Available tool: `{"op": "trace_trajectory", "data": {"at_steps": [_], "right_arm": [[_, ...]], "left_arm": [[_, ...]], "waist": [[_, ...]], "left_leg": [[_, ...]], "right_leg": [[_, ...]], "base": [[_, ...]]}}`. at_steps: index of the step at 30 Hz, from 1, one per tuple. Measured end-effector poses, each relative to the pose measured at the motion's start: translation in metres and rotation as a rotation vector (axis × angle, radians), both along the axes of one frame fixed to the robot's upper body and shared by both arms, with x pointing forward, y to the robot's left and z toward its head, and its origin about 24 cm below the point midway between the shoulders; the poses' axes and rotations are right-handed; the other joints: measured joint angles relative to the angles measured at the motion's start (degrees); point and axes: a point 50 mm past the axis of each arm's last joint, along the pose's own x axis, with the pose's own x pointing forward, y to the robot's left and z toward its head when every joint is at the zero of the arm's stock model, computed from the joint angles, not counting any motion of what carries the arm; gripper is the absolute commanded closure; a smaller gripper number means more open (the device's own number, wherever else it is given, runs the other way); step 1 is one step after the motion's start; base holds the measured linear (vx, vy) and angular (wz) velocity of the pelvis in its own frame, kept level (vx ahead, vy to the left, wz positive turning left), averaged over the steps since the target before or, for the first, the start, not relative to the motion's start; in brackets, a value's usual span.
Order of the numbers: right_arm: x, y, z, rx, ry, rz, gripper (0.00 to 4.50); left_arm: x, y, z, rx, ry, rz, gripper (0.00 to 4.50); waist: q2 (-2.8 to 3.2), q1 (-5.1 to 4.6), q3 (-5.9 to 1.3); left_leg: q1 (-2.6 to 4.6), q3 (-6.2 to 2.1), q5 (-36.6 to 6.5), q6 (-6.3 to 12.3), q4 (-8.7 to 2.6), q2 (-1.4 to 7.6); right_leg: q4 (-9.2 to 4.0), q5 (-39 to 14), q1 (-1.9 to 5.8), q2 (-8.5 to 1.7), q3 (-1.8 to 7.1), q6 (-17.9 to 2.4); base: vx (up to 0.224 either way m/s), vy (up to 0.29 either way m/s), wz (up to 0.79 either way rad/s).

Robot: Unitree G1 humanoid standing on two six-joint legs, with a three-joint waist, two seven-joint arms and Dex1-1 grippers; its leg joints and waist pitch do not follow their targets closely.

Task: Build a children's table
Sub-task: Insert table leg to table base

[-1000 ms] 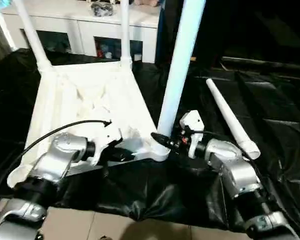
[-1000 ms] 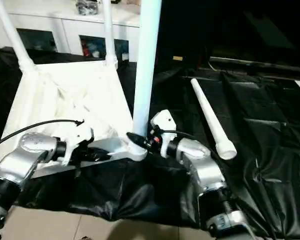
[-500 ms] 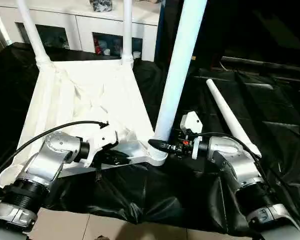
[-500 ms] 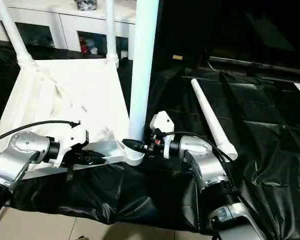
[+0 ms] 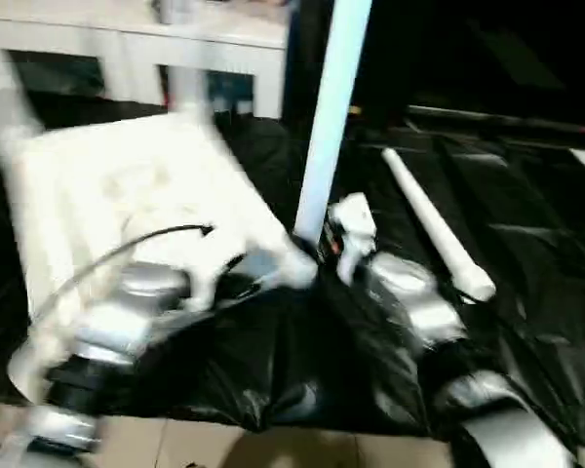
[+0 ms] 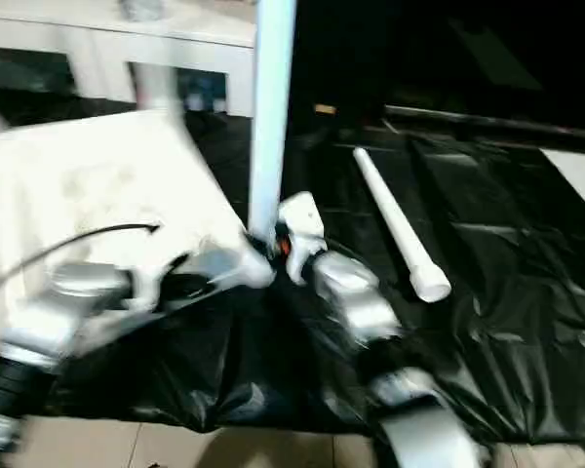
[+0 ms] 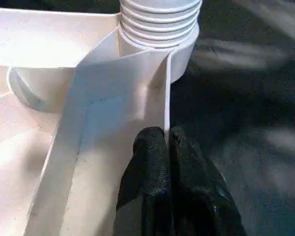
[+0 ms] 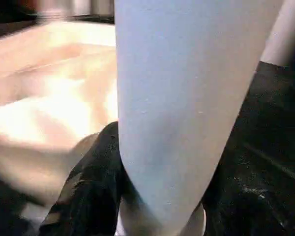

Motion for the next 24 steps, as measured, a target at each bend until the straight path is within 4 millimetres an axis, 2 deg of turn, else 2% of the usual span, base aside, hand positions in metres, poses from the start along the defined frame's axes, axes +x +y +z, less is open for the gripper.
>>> {"op": "trace_trajectory", "data": {"at_steps": [6,20,21,23,24], "right_arm": [[0.01,0.014,0.004,0.007,0.028,-0.133,2.64],[0.012,0.018,0.004,0.018,0.014,-0.153,2.64],[0.012,0.017,0.004,0.026,0.017,-0.154,2.08],[0.012,0.017,0.002,0.035,0.028,-0.147,1.94],[0.01,0.016,-0.005,0.027,0.067,-0.148,1.87]], "left_arm": [[0.001,-0.023,0.0,0.001,-0.032,0.14,4.5],[0.001,-0.026,0.0,0.019,-0.046,0.171,4.5],[0.001,-0.026,0.0,0.02,-0.049,0.168,4.5],[0.001,-0.026,0.0,0.025,-0.058,0.155,4.5],[0.001,-0.027,0.001,0.027,-0.066,0.142,4.5]], "waist": [[-0.01,0.2,0.0],[-0.03,0.27,-0.01],[-0.03,0.28,-0.01],[-0.02,0.31,-0.01],[-0.01,0.37,0.0]], "left_leg": [[0.04,0.0,-0.04,-0.05,-0.07,0.0],[0.17,0.02,-0.3,-0.33,-0.3,0.0],[0.16,0.02,-0.3,-0.33,-0.3,0.0],[0.16,0.02,-0.3,-0.33,-0.3,0.01],[0.12,0.02,-0.3,-0.33,-0.31,0.01]], "right_leg": [[0.07,0.19,-0.04,0.01,0.0,-0.02],[0.01,0.18,-0.04,0.04,0.01,-0.01],[0.01,0.18,-0.03,0.04,0.01,-0.02],[0.02,0.18,-0.04,0.04,0.01,-0.02],[0.01,0.2,-0.04,0.04,-0.01,-0.04]], "base": [[0.0,0.0,0.0],[0.0,0.0,0.0],[0.0,0.0,0.0],[0.0,0.0,0.0],[0.0,0.0,0.0]]}}
